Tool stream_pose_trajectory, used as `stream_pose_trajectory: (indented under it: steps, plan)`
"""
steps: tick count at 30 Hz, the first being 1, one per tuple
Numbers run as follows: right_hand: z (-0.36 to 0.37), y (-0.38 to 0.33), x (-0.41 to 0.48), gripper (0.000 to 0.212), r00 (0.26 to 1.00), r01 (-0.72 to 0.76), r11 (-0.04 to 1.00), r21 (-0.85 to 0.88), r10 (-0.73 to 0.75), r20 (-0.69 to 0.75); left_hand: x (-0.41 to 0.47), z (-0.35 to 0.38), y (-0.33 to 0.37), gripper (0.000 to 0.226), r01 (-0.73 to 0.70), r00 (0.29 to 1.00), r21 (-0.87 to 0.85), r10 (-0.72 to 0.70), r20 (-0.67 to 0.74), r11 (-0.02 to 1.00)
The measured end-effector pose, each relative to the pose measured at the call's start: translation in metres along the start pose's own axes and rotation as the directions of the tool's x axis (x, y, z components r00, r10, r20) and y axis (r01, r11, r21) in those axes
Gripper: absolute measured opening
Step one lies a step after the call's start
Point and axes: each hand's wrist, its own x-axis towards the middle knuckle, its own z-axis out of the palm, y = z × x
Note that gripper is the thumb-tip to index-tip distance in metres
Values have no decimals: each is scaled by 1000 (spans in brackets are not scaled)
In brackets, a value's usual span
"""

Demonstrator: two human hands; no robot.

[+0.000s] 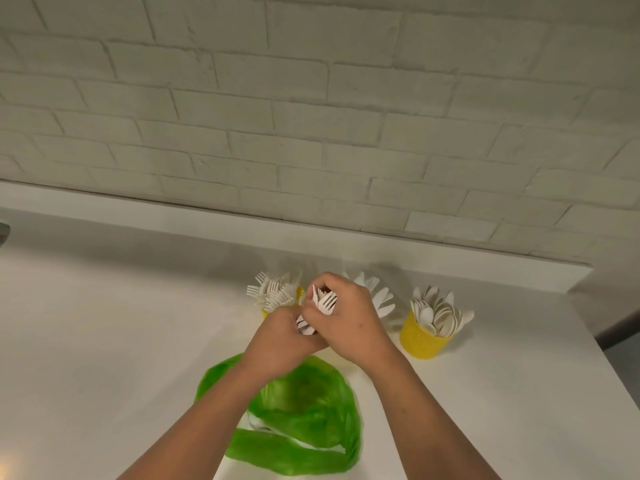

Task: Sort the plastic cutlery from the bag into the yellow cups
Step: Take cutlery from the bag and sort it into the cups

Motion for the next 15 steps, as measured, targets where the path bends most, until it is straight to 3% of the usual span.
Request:
stream_pose_trajectory:
  steps: [6, 8, 11, 15]
  plan:
    - [-10, -5, 17, 16, 998, 9, 987, 159, 1, -63, 4, -24, -5, 11, 12, 983, -188, 23, 183, 982]
    - [-13, -6, 24, 17, 995, 20, 981, 195, -1, -95, 3, -30, -10, 16, 57, 974, -147, -23, 224, 987]
    - [-3, -11, 26, 17, 995, 35, 979, 201, -14, -103, 3, -31, -15, 29, 84, 985, -90, -69, 159, 992]
    - [15, -13, 25, 12, 996, 29, 993, 117, -18, -90, 2, -28, -23, 43, 112, 994, -166, -108, 35, 980]
